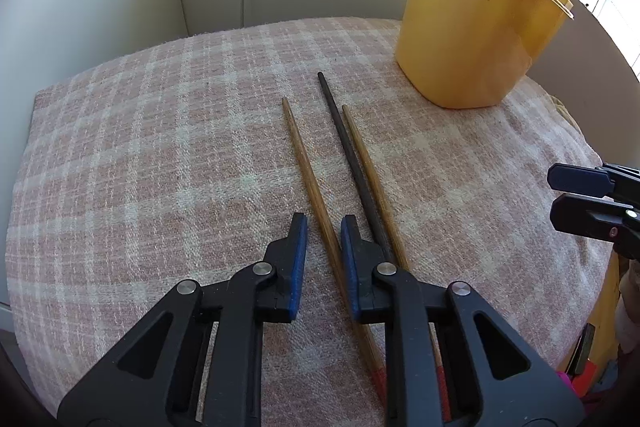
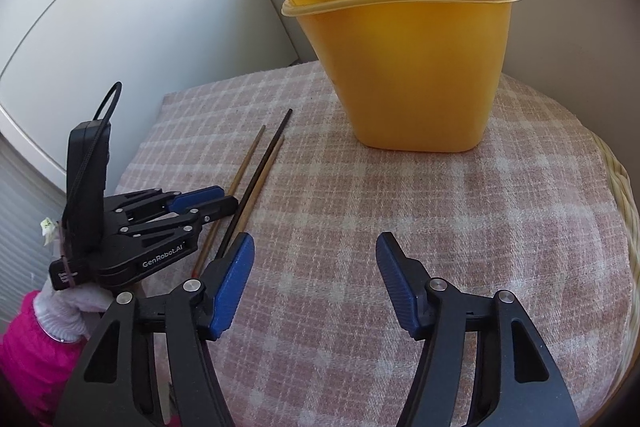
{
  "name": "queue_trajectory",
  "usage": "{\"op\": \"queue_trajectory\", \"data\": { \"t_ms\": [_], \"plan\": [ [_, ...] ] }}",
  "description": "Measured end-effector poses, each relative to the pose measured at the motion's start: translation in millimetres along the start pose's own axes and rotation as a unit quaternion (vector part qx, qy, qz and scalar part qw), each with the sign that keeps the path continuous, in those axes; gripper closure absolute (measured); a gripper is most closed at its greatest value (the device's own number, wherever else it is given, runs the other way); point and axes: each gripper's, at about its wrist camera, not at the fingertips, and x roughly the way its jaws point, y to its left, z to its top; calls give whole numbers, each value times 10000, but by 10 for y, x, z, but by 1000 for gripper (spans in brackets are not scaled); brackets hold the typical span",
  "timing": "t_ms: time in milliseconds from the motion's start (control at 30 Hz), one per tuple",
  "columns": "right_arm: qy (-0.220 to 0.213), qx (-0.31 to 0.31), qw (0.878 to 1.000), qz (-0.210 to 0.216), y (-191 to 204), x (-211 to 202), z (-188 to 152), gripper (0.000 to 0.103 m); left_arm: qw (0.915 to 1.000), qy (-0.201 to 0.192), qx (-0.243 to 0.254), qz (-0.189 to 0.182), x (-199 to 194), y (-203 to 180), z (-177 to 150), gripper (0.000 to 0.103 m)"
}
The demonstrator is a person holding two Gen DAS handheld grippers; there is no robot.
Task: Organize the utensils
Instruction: 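Close left gripper on a wooden chopstick while right gripper grasps a red-tipped wooden chopstick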
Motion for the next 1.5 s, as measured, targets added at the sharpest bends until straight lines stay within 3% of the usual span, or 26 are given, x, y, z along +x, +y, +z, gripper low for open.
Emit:
{"op": "queue_trajectory", "data": {
  "t_ms": [367,733,1500],
  "plan": [
    [371,100,9991,181,160,305,22,55,9999,-51,36,131,-199,124,-201,90],
    [678,-22,9974,235,435,638,187,62,9998,-76,-194,-18,-363,330,-373,91],
    [933,80,9956,-37,510,941,295,82,9989,-124,-412,-169,-567,434,-534,90]
  ]
}}
